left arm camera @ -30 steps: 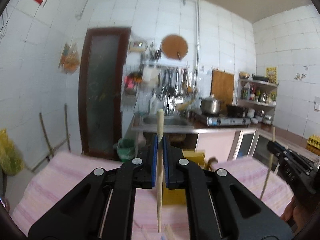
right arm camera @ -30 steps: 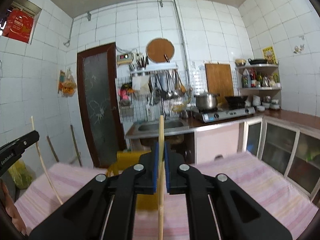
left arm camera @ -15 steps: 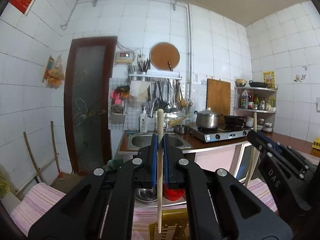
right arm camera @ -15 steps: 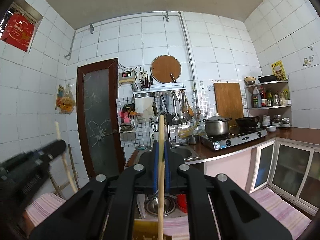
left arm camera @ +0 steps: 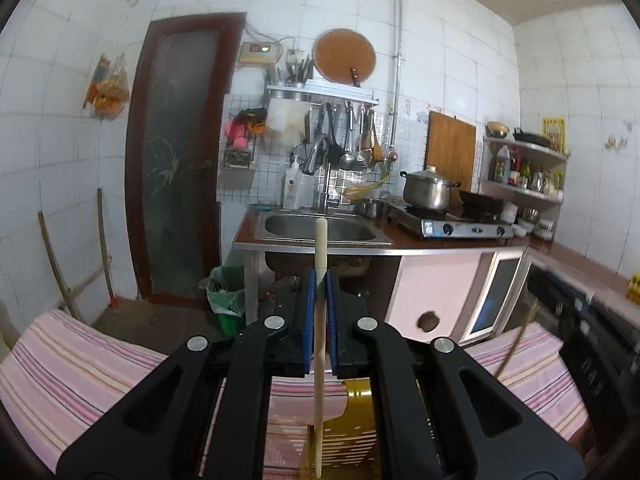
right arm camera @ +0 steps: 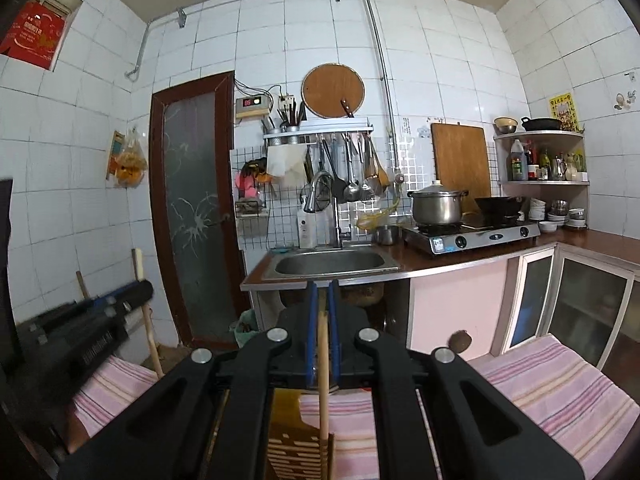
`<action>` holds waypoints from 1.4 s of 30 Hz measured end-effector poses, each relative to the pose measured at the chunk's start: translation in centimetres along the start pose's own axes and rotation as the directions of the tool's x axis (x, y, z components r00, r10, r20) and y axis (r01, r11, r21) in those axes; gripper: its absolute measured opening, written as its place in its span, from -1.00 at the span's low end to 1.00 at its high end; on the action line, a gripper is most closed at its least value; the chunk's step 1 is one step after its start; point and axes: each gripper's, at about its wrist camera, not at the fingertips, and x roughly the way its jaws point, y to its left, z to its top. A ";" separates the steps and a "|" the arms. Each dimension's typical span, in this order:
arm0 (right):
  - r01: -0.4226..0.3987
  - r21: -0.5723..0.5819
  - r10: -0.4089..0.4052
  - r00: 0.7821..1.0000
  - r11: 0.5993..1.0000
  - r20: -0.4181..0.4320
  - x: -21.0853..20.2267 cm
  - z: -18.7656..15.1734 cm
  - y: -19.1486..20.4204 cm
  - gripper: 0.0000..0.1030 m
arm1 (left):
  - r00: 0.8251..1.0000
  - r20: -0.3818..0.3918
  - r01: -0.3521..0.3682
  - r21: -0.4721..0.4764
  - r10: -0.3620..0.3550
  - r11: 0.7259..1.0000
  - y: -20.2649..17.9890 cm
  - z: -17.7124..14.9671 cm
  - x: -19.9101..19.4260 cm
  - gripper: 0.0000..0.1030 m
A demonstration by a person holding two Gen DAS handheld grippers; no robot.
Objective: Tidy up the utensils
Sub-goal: 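Carry both chopsticks over the yellow holder and open both grippers, then move both open grippers back toward the remaining chopsticks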
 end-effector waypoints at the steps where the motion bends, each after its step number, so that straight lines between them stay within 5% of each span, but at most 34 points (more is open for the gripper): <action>1: 0.003 -0.002 -0.003 1.000 1.000 -0.004 -0.4 0.2 -0.2 -0.88 | 1.000 0.006 0.011 -0.021 -0.011 1.000 0.2 0.5 -0.6 -0.91; 6: 0.003 -0.022 -0.004 0.999 1.000 -0.046 -1.0 1.2 -0.1 -0.88 | 0.997 0.071 0.002 0.002 -0.002 1.000 -0.4 2.9 -2.9 -0.91; 10: 0.010 -0.016 -0.011 0.998 1.000 -0.057 -2.3 1.8 -0.6 -0.79 | 0.998 0.052 -0.026 0.003 0.026 1.000 0.0 2.9 -4.0 -0.79; 12: 0.024 -0.009 -0.025 0.998 1.000 -0.061 -3.5 2.2 -1.1 0.04 | 0.999 0.018 -0.037 0.010 0.037 0.999 0.4 2.8 -4.9 0.39; 14: 0.039 0.020 -0.038 0.997 0.999 -0.068 -5.0 2.3 -2.0 0.19 | 0.997 0.035 -0.069 0.000 0.069 0.998 1.1 2.1 -6.8 0.69; 20: 0.072 0.069 -0.060 0.986 0.995 -0.158 -8.9 0.5 -4.4 0.19 | 0.991 -0.009 -0.130 0.070 0.131 0.989 2.2 -0.7 -12.2 0.70; 26: 0.123 0.066 -0.105 0.969 0.990 -0.224 -13.0 -2.7 -6.1 0.23 | 0.986 -0.094 -0.139 -0.020 0.136 0.990 4.9 -3.3 -16.0 0.90; 32: 0.160 0.059 -0.135 0.944 0.985 -0.300 -15.5 -6.3 -7.0 0.36 | 0.955 -0.239 -0.192 -0.050 0.175 0.980 6.4 -8.6 -17.0 0.90; 42: 0.190 0.024 -0.165 0.902 0.981 -0.398 -16.8 -11.1 -6.9 0.37 | 0.912 -0.351 -0.223 0.011 0.212 0.975 7.0 -14.3 -16.7 0.90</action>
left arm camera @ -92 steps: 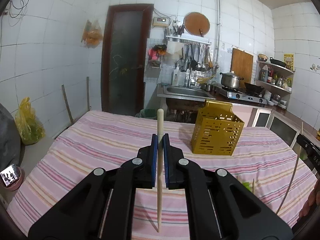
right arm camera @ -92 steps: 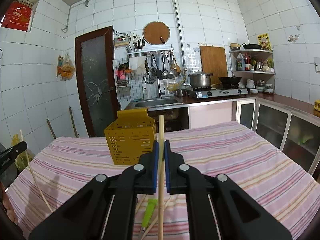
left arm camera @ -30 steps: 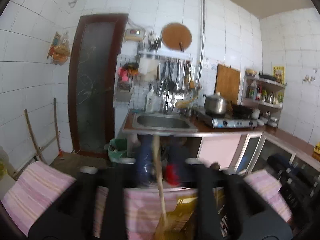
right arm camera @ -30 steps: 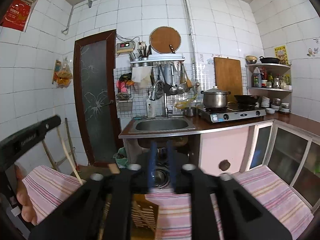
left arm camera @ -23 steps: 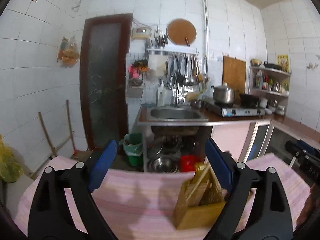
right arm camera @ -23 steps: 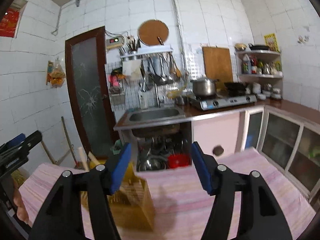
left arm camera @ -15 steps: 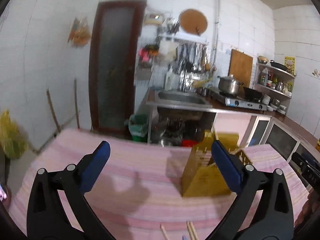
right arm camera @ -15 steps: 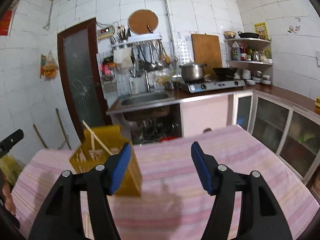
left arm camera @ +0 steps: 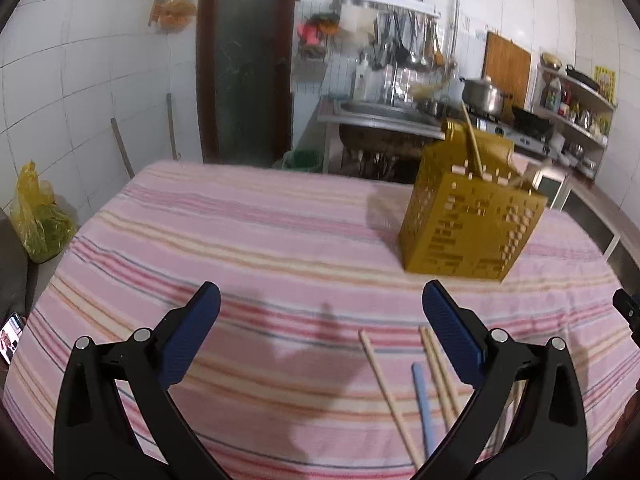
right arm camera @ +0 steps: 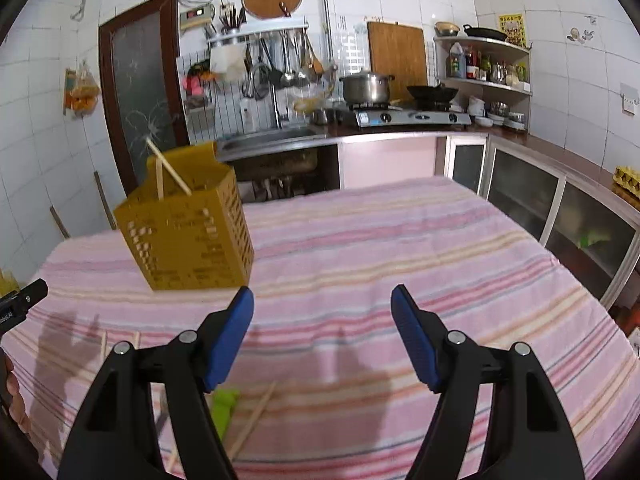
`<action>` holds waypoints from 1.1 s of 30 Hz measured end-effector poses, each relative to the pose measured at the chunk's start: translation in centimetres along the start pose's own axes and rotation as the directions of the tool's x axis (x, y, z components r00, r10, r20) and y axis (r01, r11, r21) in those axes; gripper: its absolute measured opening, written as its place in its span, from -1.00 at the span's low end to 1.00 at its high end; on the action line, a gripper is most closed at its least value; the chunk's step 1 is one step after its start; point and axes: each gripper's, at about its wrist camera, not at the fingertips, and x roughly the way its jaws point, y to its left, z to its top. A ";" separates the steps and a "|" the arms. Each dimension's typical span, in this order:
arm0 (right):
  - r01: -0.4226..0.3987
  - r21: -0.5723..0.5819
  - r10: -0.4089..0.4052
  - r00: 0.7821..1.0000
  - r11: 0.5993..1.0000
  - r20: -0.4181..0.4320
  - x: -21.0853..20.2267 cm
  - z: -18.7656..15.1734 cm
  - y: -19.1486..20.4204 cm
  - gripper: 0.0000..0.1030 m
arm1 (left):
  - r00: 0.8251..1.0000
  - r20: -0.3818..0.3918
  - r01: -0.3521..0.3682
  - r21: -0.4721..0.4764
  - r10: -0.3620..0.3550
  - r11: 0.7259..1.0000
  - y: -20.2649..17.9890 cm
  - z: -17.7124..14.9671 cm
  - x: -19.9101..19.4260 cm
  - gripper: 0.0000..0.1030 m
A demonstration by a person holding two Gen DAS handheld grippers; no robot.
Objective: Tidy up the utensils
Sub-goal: 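Move both open grippers back toward the remaining chopsticks, then close the right gripper on a chopstick while the left gripper closes on another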
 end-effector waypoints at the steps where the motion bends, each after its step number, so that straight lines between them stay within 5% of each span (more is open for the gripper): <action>1: 0.001 -0.004 -0.001 1.000 1.000 -0.008 0.1 -0.3 0.1 0.37 | 1.000 -0.007 -0.001 0.005 0.001 1.000 0.0 -0.4 0.3 0.90; 15: 0.055 -0.064 -0.064 0.989 0.996 -0.132 2.1 -2.9 1.3 0.39 | 0.986 -0.155 0.064 0.026 -0.059 0.998 -0.3 -3.7 3.5 0.90; 25: 0.053 -0.121 -0.082 0.965 0.991 -0.247 3.7 -5.2 3.7 0.36 | 0.970 -0.240 0.035 0.043 -0.023 0.998 -0.7 -5.2 5.2 0.89; 27: 0.038 -0.112 -0.069 0.957 0.993 -0.282 4.1 -5.5 4.1 0.07 | 0.967 -0.255 0.031 0.046 -0.018 0.998 -1.0 -5.3 5.5 0.89; 33: 0.016 -0.100 -0.050 0.938 0.995 -0.343 4.7 -6.3 4.9 -0.31 | 0.955 -0.294 0.041 0.041 -0.027 0.998 -1.8 -5.4 5.9 0.89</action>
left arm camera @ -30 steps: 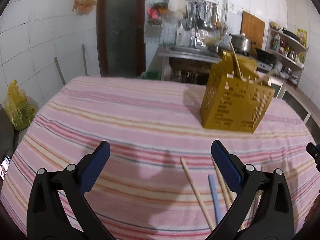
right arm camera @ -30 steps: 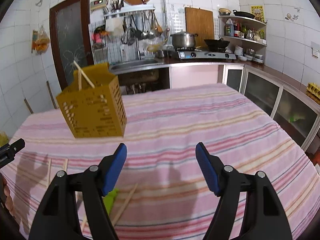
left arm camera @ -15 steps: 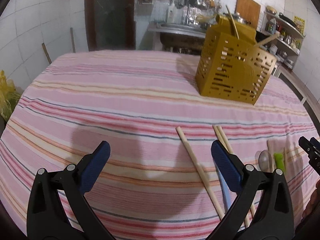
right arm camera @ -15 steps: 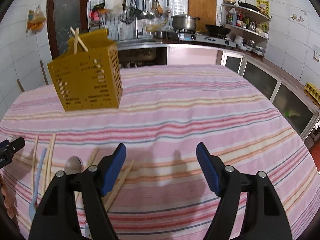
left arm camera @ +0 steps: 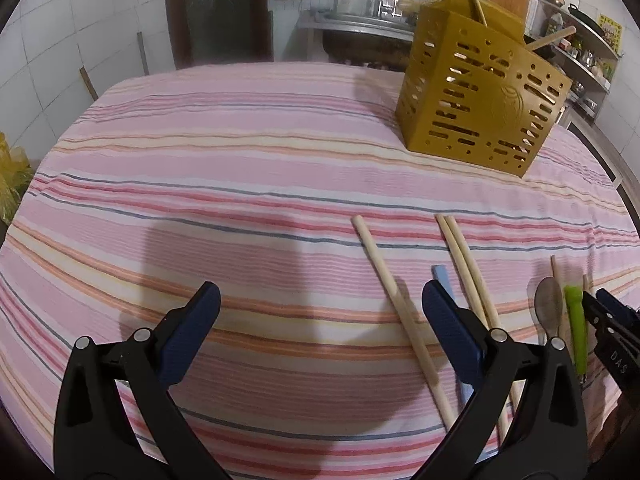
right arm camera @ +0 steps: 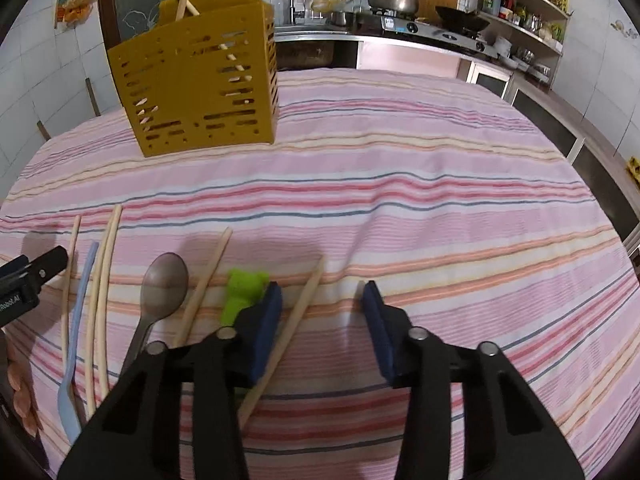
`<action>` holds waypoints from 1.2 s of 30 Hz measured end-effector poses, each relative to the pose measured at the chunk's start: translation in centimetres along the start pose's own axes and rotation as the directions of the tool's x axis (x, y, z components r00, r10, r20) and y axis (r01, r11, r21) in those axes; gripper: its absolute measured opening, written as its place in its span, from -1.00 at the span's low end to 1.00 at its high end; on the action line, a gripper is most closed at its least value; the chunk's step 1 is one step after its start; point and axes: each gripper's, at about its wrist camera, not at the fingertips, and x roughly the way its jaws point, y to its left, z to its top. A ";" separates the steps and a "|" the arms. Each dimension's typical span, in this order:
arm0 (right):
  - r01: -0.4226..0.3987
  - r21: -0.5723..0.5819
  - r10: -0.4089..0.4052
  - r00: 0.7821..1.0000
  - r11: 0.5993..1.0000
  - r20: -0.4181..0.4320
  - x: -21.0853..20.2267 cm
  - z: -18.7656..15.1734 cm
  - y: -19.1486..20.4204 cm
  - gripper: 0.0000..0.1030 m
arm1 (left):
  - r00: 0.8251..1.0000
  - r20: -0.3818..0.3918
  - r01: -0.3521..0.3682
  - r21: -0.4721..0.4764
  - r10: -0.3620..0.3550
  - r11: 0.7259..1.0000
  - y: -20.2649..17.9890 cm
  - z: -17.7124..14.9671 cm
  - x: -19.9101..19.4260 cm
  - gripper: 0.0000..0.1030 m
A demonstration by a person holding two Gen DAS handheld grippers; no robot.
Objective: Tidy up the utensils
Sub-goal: 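Close the right gripper on a chopstick while the left gripper closes on another, then lift both chopsticks and carry them toward the yellow holder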
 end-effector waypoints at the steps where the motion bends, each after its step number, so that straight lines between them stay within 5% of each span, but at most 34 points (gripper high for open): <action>1: -0.003 0.003 0.003 1.000 1.000 -0.003 0.0 0.1 0.1 -0.34 | 1.000 -0.001 0.000 -0.001 0.000 1.000 -0.1 0.0 0.0 0.89; 6: -0.014 0.018 0.014 1.000 1.000 -0.016 0.5 0.6 0.5 -0.73 | 1.000 -0.020 0.000 0.003 0.000 1.000 -0.8 0.4 0.3 0.67; 19: -0.036 -0.015 0.036 0.999 0.999 -0.010 2.6 3.6 -0.5 -0.76 | 0.997 -0.058 -0.049 0.015 0.050 0.999 -2.5 2.3 2.0 0.03; 26: -0.047 0.008 0.046 0.999 0.999 0.011 2.5 3.8 -0.5 -0.82 | 0.998 -0.061 -0.024 0.045 0.027 0.999 -3.8 3.3 2.2 -0.81; 36: -0.078 0.054 0.074 0.994 0.995 0.085 0.2 4.4 -2.0 -0.88 | 1.000 0.012 0.012 0.031 -0.013 0.999 -3.7 3.0 -0.4 -0.81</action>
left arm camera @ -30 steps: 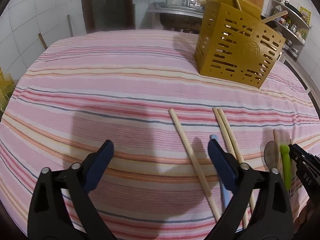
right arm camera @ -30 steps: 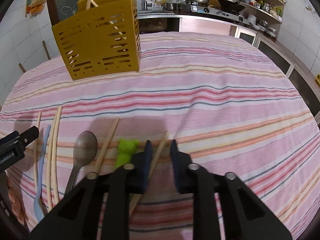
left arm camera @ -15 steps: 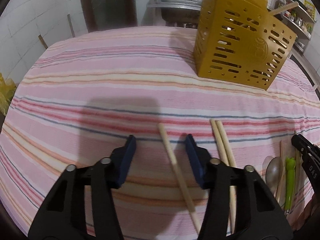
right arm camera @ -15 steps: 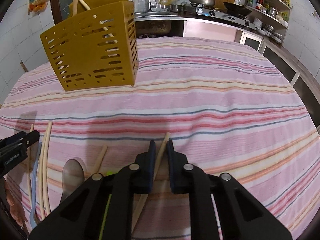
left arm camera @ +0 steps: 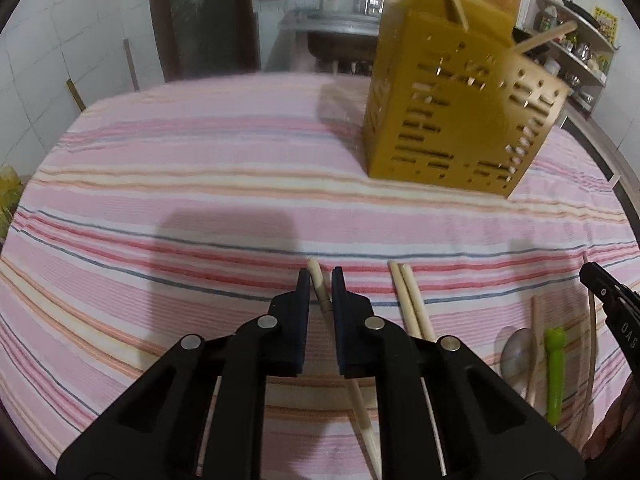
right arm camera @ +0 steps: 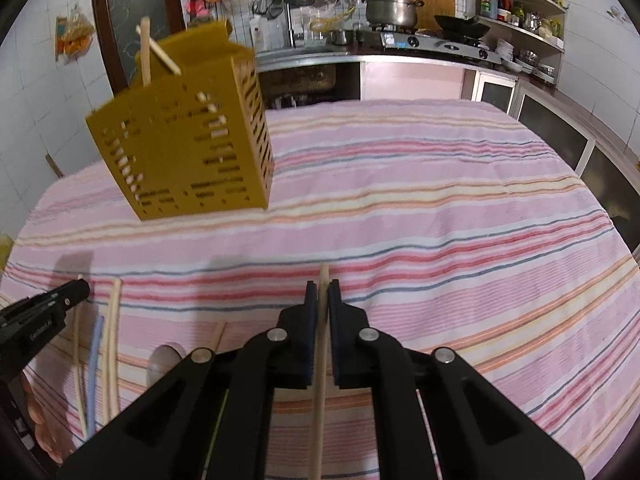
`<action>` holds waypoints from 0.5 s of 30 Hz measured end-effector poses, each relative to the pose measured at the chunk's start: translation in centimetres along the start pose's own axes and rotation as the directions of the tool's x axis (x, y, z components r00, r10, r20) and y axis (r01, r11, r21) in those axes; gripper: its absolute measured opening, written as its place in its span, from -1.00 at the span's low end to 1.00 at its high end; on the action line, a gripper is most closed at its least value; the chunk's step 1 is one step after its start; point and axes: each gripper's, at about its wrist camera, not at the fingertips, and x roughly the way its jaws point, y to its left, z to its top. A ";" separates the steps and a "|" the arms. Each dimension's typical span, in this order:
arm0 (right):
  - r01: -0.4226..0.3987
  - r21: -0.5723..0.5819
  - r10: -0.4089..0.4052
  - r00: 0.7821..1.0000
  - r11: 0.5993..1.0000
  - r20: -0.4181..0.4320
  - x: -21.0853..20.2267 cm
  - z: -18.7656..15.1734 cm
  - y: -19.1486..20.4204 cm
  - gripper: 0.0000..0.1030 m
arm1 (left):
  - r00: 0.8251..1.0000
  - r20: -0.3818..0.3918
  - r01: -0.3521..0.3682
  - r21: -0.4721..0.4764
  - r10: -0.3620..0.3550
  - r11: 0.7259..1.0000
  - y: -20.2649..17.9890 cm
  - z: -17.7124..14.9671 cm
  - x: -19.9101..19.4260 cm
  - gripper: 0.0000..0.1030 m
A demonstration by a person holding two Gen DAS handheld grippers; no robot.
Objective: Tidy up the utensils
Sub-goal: 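Lift both chopsticks and carry them toward the yellow holder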
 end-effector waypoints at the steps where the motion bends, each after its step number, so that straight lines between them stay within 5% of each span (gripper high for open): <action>1: -0.009 0.009 0.009 1.000 1.000 0.012 -0.3 0.1 -0.1 -0.88 | 1.000 0.019 0.004 0.001 -0.004 1.000 0.0 -0.1 -0.7 -0.81; 8: -0.071 0.034 0.066 0.989 0.997 0.131 -3.9 0.9 -0.5 -0.89 | 0.983 0.182 0.013 0.008 -0.015 1.000 0.1 0.3 -6.1 -0.84; 15: -0.133 0.022 0.122 0.951 0.991 0.286 -8.1 1.1 -0.7 -0.89 | 0.935 0.356 -0.012 0.042 -0.004 0.999 -0.2 0.1 -11.6 -0.87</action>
